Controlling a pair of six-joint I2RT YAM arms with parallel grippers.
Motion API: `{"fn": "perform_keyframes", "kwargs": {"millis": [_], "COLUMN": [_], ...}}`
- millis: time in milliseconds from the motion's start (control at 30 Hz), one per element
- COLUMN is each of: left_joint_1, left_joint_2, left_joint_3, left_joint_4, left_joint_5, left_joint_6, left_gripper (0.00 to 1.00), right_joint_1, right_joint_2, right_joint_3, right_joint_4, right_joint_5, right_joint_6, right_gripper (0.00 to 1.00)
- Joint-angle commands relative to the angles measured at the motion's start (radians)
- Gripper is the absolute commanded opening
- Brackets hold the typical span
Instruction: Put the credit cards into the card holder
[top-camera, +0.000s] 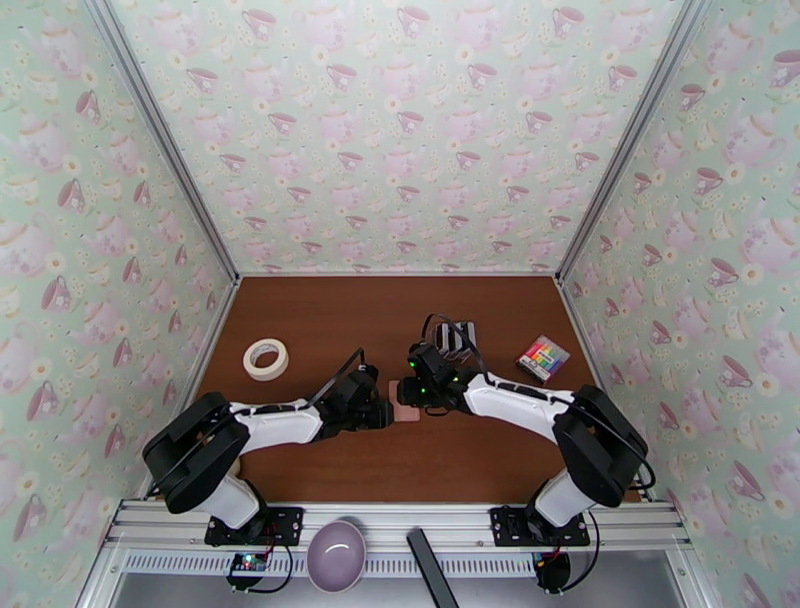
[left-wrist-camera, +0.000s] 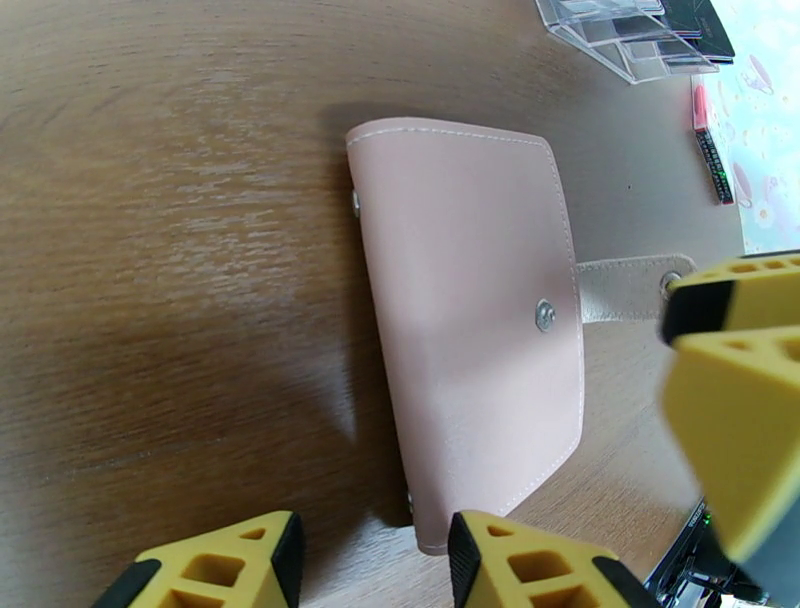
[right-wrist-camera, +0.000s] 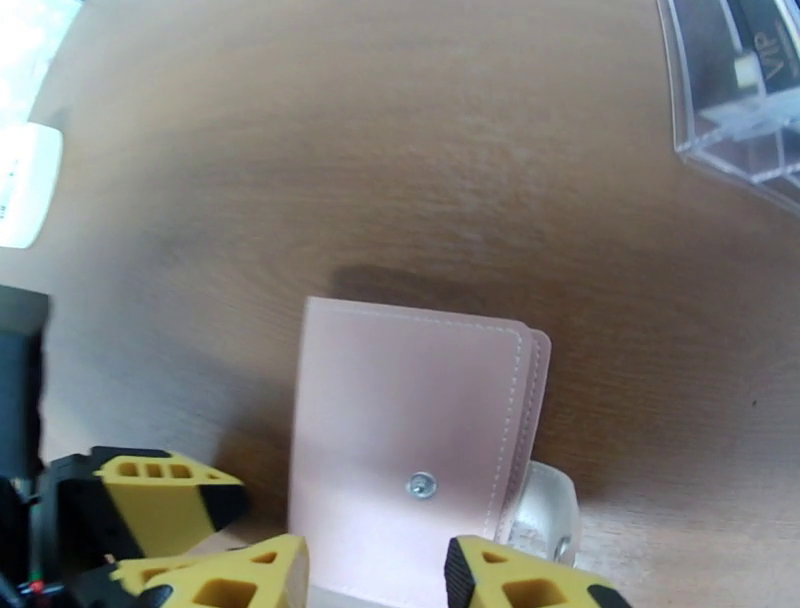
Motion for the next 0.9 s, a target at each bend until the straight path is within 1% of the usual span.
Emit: {"fn": "perform_keyframes", "kwargs": {"millis": [0,167,333,733,867], "left_joint_1": [0.007,0.009,0.009,0.036,0.046], "left_joint_2": [0.026,0.035,0.048,0.07,0.073], "left_joint_3": [-0.023,-0.027,-0.024,-0.018,-0.024], "left_joint_4": [-0.058,-0.051,-0.052,-0.069,-0.066], "left_joint_5": [-0.026,-0.025,-0.025,-0.03,-0.029], "left_joint_6": [0.017,0.019,0.019,0.026,0.029], "left_gripper": [0.45,0.45,0.45,0.44,0.44], "right_joint_1": [-0.009,-0.043,-0.073,-0.163,-0.209], "right_joint_2": [0.011,0.0,0.014,0.044,0.066], "right_joint_3": [0.043,0.002,-0.031,-0.158,-0.207], "right_joint_4": [-0.059,-0.061,-0.011,0.22,0.318], "right_joint_5": [0.069,0.088,0.041,-0.159,-0.255], "right_joint_6": [0.006,0.005,-0.002,0.012,0.022], "right_gripper": [0.42,0.42,0.42,0.41,0.39]}}
